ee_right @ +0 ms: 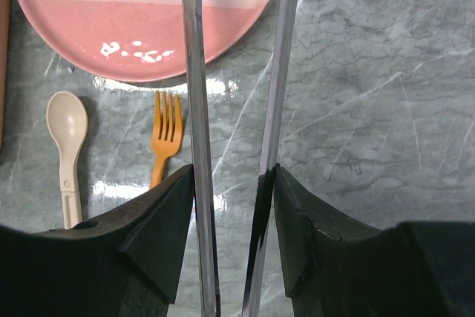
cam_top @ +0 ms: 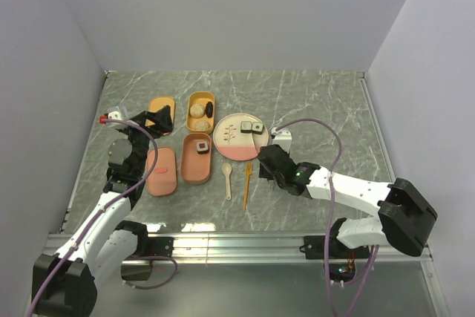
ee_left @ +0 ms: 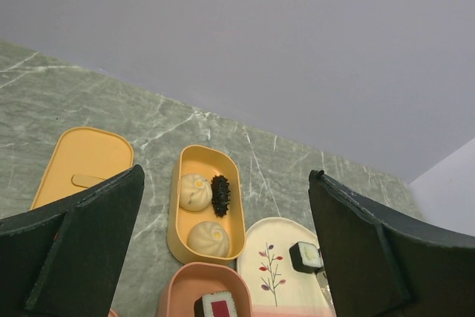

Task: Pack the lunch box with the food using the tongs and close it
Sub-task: Pick up the food using the clamp

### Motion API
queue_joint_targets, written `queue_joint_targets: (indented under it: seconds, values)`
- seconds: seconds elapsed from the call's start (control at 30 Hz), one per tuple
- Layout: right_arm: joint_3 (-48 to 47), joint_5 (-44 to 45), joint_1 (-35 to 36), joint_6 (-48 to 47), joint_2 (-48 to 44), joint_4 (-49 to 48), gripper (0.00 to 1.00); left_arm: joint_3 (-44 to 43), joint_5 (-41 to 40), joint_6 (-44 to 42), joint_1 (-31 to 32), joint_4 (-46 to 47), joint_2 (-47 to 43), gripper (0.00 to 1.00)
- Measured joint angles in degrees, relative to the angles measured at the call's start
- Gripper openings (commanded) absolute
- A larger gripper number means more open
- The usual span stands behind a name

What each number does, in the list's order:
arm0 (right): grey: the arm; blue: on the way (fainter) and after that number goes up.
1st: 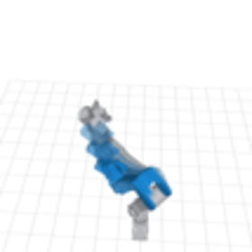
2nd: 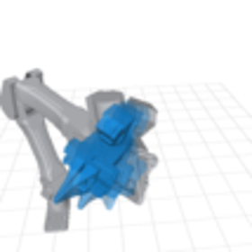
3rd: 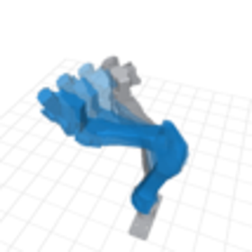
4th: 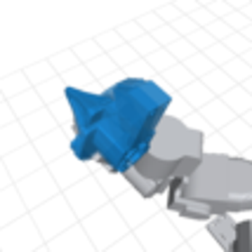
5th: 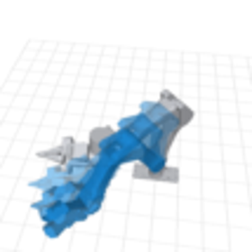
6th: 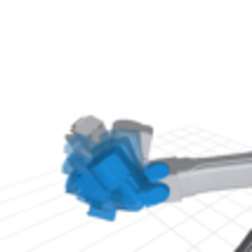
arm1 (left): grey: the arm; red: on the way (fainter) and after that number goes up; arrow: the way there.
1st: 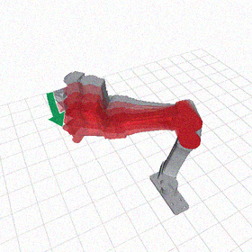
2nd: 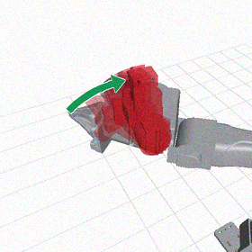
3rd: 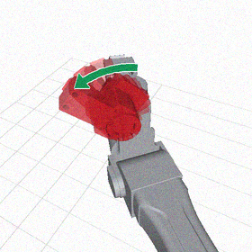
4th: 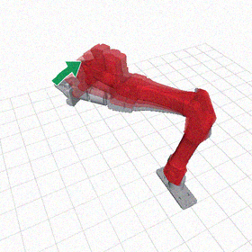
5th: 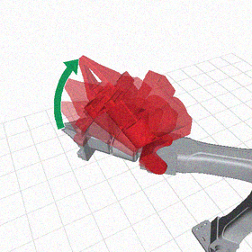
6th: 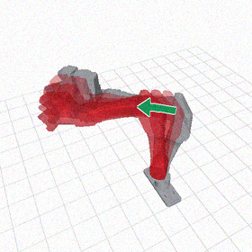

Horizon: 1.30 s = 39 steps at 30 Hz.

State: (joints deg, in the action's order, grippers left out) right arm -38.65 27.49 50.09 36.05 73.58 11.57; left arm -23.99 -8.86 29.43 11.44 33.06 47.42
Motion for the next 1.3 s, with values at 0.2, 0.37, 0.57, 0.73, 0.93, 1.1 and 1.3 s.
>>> queue_joint_targets:
  seconds: [0.2,0.37,0.57,0.73,0.93,1.1,1.3]
  values:
    - [-0.9,-0.2,-0.9,-1.1,1.9,-1.3,0.54,0.0,0.0,0.0,0.0,0.0,0.0,0.99]
    - [-1.7,-1.5,-1.9,-2.1,4.0,-2.6,0.53,0.0,0.0,0.0,0.0,0.0,0.0,0.99]
    - [-2.8,-2.7,-2.4,-2.8,6.2,-3.7,0.50,0.3,0.0,0.0,0.0,0.0,0.0,0.99]
    - [-3.0,-3.8,-2.8,-3.0,6.4,-3.9,0.41,0.3,0.0,0.0,0.0,0.0,0.0,0.99]
    - [-3.0,-4.6,-3.1,-2.9,6.4,-3.9,0.32,0.3,0.0,0.0,-0.1,0.0,0.0,0.99]
    - [-3.0,-4.7,-3.1,-3.0,5.6,-3.6,0.29,0.3,0.0,0.0,-0.2,0.0,-0.1,0.99]
    - [-3.0,-4.7,-2.1,-4.0,-0.4,-2.7,0.29,0.3,0.0,0.0,-0.2,0.0,-0.1,0.99]
